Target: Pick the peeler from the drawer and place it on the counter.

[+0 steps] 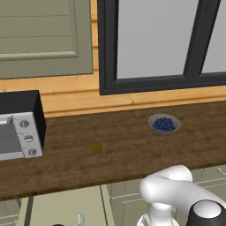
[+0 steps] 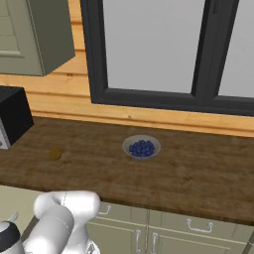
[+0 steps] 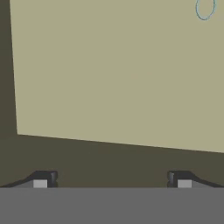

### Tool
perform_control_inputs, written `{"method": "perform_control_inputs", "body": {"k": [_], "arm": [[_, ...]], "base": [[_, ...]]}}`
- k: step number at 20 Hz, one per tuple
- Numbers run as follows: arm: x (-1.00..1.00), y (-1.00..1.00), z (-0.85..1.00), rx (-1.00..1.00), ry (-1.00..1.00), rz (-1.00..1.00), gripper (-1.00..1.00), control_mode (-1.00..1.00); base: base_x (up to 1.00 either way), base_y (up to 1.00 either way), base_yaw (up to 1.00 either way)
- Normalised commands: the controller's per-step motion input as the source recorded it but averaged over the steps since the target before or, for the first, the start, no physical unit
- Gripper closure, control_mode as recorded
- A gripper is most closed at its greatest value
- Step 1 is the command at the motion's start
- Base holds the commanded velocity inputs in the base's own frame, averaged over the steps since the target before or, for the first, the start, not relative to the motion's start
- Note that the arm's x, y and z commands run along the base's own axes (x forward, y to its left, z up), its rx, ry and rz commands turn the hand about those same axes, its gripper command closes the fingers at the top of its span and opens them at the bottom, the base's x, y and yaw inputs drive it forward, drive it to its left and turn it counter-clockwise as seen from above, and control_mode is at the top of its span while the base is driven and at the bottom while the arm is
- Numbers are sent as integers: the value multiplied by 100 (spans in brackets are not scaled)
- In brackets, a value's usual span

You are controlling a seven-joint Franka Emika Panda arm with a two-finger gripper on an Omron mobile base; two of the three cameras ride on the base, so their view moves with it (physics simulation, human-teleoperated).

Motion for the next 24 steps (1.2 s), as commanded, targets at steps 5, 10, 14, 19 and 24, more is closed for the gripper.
{"method": "perform_control_inputs", "body": {"k": [5, 10, 14, 19, 24], "arm": [[-24, 0, 0, 0, 0, 0, -100, -100], [54, -32, 4, 3, 0, -1, -100, -100], [100, -61, 7, 9, 0, 0, -100, -100], [100, -45, 1, 3, 0, 0, -100, -100], [81, -3, -9, 0, 0, -8, -100, -100]], "base": [[0, 0, 0], [0, 0, 0], [0, 0, 0], [0, 0, 0], [0, 0, 0]]}}
